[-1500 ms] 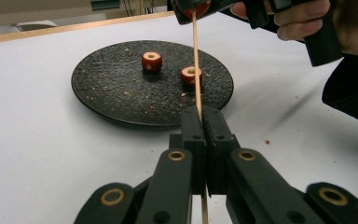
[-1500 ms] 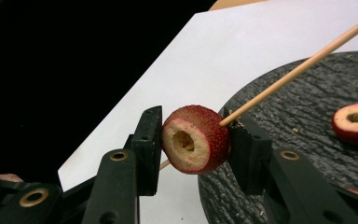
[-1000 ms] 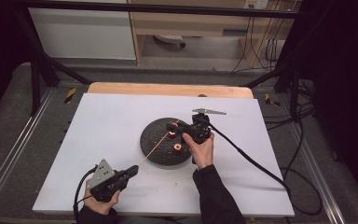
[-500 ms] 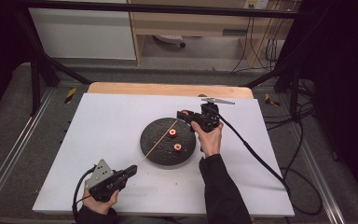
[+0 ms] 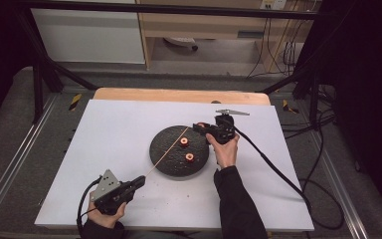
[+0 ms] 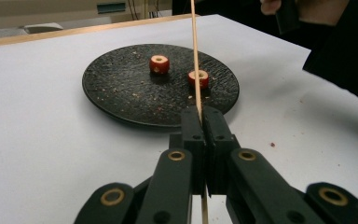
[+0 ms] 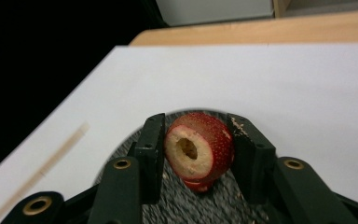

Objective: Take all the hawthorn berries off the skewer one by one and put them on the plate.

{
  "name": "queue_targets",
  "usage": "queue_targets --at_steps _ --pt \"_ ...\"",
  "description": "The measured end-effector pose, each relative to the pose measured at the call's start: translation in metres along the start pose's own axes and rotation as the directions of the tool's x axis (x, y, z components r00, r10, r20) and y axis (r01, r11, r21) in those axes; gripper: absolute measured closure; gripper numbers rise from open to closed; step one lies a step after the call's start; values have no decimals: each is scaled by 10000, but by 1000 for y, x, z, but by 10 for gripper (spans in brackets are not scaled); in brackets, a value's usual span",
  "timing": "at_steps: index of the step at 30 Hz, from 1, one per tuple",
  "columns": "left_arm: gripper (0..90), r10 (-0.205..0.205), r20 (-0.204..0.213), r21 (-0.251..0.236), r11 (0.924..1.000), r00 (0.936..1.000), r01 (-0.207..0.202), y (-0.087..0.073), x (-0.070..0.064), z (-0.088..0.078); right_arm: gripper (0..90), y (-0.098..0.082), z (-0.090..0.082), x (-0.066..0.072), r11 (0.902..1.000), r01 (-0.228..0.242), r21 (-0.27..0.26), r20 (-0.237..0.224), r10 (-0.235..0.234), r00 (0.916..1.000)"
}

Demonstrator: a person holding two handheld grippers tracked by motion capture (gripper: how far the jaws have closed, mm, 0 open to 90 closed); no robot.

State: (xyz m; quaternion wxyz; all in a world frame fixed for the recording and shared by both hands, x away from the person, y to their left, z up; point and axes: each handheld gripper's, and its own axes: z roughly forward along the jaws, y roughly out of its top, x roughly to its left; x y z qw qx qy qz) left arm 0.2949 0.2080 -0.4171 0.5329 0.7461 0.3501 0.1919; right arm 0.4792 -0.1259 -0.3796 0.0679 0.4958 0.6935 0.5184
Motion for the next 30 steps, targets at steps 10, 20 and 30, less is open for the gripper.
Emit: queue_targets --at_steps 10,20,30 --pt "882 -5 -14 34 10000 10000 5 0 0 0 596 -42 34 -4 9881 656 1388 170 -686 9975" --pt "883 -39 -10 98 9999 10000 39 0 1 1 564 -55 43 -5 9773 1146 1783 476 -1249 9910" --pt "882 -50 -12 121 9999 10000 51 0 1 2 420 -46 16 0 9792 1517 1346 324 -1574 9870"
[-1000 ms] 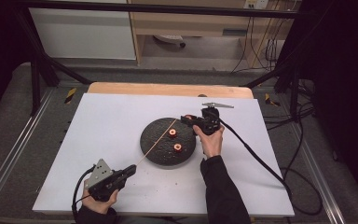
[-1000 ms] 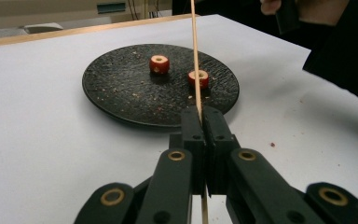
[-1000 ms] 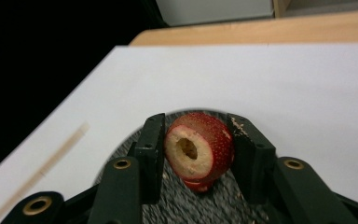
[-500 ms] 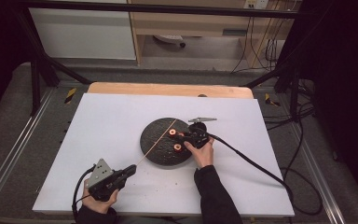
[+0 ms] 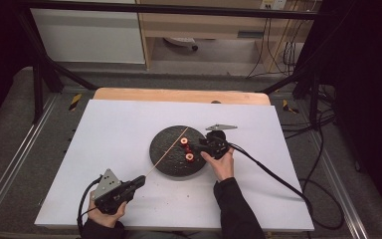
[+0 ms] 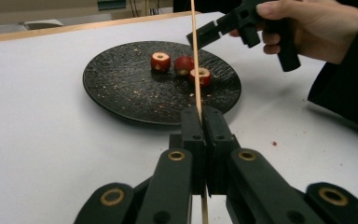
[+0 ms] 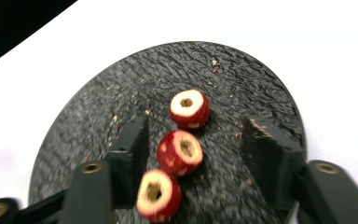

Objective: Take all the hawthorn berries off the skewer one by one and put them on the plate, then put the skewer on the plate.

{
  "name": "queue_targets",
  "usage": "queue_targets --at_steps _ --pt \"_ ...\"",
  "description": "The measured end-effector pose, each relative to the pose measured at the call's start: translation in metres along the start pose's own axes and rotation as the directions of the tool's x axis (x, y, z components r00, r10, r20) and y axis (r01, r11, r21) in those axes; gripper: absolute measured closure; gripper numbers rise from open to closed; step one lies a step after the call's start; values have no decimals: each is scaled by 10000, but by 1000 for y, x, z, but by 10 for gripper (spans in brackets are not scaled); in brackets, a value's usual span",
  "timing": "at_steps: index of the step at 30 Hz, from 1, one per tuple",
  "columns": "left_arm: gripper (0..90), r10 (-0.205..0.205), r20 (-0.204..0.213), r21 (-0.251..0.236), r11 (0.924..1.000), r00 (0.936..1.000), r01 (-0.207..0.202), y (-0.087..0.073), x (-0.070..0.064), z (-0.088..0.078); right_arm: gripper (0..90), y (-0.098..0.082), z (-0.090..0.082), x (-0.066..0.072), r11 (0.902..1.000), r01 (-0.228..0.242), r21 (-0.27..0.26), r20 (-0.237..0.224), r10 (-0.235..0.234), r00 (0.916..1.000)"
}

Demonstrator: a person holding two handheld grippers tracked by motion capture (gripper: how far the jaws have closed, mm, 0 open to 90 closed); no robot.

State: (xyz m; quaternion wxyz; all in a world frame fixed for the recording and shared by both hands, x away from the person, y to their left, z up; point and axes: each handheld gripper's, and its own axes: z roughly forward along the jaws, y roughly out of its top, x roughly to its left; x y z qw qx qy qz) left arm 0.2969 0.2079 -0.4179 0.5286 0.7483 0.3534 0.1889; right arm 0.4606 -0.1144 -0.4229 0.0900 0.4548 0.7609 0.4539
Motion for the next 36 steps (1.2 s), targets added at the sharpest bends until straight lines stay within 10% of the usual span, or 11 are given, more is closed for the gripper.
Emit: queue_targets --at_steps 16,36 --pt "882 -169 -55 225 9996 9998 170 3 2 6 44 -39 -66 -13 9948 979 -270 -45 -981 9952" --pt "882 -291 -310 544 9980 9991 308 21 12 22 7 -94 -100 -39 9867 1598 312 61 -1601 9871"
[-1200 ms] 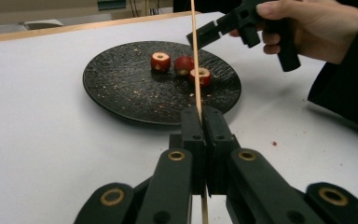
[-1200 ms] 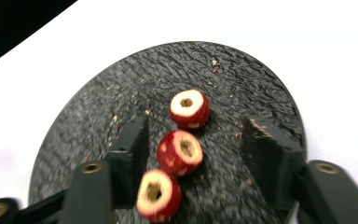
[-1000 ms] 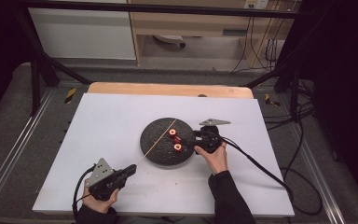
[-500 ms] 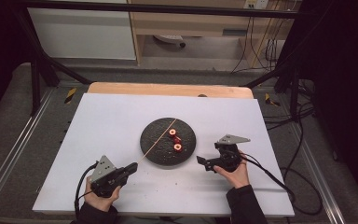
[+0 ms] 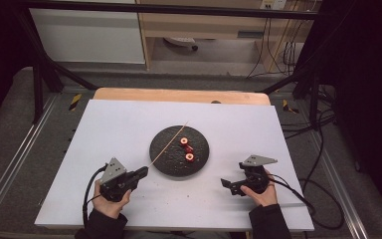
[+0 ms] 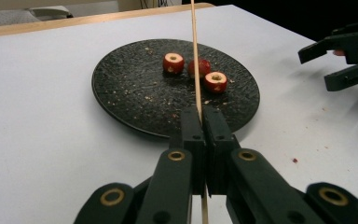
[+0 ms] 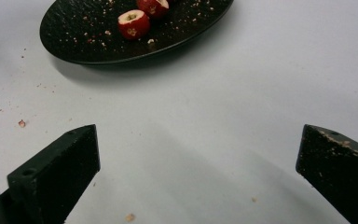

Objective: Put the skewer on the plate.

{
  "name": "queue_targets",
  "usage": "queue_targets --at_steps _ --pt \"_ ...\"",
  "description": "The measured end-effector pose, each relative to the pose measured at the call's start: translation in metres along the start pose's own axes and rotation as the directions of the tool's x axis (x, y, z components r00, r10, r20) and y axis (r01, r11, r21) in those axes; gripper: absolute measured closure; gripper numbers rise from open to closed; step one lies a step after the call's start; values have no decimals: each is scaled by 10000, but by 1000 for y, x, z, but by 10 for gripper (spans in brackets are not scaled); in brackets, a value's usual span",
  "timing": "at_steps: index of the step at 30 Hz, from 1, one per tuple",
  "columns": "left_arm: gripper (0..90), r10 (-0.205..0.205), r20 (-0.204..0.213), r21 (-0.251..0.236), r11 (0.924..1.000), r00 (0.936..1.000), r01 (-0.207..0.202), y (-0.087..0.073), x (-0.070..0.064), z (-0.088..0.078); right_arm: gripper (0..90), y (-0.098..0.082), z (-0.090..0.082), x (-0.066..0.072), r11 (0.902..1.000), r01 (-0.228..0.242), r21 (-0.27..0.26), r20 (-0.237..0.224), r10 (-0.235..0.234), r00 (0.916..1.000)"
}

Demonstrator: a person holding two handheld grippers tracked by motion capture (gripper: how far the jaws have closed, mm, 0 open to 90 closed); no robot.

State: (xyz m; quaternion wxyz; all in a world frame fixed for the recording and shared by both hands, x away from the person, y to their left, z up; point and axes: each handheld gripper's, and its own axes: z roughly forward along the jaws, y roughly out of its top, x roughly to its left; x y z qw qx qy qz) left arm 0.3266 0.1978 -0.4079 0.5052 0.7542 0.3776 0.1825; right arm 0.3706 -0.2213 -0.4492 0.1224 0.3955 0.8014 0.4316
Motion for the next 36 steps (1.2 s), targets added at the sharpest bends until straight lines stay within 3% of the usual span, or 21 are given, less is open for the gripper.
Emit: queue_targets --at_steps 10,17,24,36 --pt "882 -113 -132 234 9997 9998 116 15 1 23 7 -11 -9 -5 9999 -36 -120 -75 35 10000" --pt "882 -108 -453 507 9986 9989 131 21 2 46 7 -14 -12 -7 10000 -28 -91 -49 27 10000" --pt "882 -45 -729 1030 9946 9973 120 12 1 67 8 -15 -13 -7 10000 4 -81 -96 -5 10000" --pt "881 39 -1510 1598 9869 9885 205 2 3 81 9 -16 -11 -7 10000 37 41 -80 -36 10000"
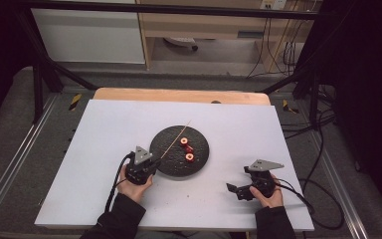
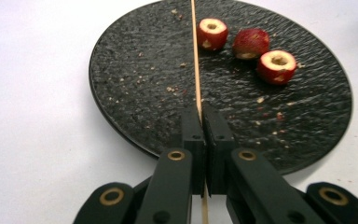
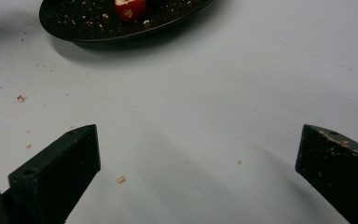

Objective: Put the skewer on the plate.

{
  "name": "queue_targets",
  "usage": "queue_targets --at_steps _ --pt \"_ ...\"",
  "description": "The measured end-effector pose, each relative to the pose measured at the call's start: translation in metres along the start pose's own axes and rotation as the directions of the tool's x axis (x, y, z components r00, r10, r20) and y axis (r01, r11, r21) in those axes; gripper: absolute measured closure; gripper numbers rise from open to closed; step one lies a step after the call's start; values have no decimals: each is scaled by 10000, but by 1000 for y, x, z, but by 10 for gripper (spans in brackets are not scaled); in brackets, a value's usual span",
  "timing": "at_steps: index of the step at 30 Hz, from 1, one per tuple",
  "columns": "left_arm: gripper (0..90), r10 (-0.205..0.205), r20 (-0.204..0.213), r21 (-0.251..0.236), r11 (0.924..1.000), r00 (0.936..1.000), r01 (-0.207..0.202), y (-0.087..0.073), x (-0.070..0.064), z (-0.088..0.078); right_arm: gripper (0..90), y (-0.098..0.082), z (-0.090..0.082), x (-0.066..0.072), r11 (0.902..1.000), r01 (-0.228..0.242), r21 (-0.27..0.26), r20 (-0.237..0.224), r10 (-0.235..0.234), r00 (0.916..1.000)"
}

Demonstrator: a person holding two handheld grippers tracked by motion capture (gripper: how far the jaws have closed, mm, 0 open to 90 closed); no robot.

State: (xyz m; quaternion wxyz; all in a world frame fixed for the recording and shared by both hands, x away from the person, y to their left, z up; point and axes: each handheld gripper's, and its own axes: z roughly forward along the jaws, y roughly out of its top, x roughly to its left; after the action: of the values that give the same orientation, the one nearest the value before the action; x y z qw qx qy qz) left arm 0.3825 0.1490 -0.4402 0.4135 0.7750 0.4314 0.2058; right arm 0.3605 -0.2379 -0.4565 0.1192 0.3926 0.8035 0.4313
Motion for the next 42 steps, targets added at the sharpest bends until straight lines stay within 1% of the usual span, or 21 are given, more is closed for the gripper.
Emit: queue_targets --at_steps 5,8,10,11,17,21,24,26,27,30,32,33,34,35,38,40,42 --pt "880 12 -103 107 9999 9999 -11 -1 -1 6 10 0 0 0 10000 4 9 1 -4 10000" --pt "880 151 -236 223 9996 9996 -146 -1 -2 9 10 0 0 0 10000 11 3 21 -11 10000" --pt "880 144 -304 256 9996 9994 -136 -1 -3 10 10 0 0 0 10000 4 34 19 -4 10000" --pt "880 96 -291 247 9997 9995 -89 -1 -3 11 10 0 0 0 10000 7 33 11 -7 10000" --pt "873 110 -308 253 9996 9995 -102 0 -3 11 10 0 0 0 10000 -3 37 4 3 10000" --pt "831 125 -244 238 9996 9996 -119 0 -1 11 10 0 0 0 10000 -22 37 9 21 10000" --pt "776 140 -139 263 9996 9998 -136 1 0 9 10 0 0 0 10000 6 5 1 -6 10000" --pt "715 217 29 313 9993 9998 -218 3 3 6 10 0 0 0 10000 3 19 0 -3 10000" --pt "693 243 58 196 9995 9997 -244 4 3 4 9 0 0 0 10000 19 24 13 -19 10000" --pt "594 372 436 269 9989 9984 -384 8 7 -3 9 0 -1 0 10000 -18 -23 15 18 10000" --pt "538 465 720 349 9982 9963 -491 10 10 -8 9 0 -1 -1 10000 -22 -2 29 22 10000" --pt "520 570 779 361 9975 9953 -599 10 11 -12 9 0 -1 -1 10000 7 -12 42 -7 10000" --pt "505 638 885 372 9970 9940 -674 11 13 -15 9 0 -1 -1 10000 -64 -11 30 64 10000" --pt "482 662 994 445 9965 9928 -709 12 14 -18 9 0 -1 -1 10000 -36 -20 48 36 10000" --pt "397 940 1196 703 9922 9884 -1029 12 20 -26 9 0 -1 -1 10000 -32 -20 41 32 10000" --pt "364 1032 1377 725 9908 9851 -1139 11 25 -33 9 0 -1 -1 10000 -28 -1 50 28 10000" --pt "314 1128 1543 853 9882 9816 -1270 9 31 -39 8 0 -1 -1 10000 -27 -9 57 27 10000"
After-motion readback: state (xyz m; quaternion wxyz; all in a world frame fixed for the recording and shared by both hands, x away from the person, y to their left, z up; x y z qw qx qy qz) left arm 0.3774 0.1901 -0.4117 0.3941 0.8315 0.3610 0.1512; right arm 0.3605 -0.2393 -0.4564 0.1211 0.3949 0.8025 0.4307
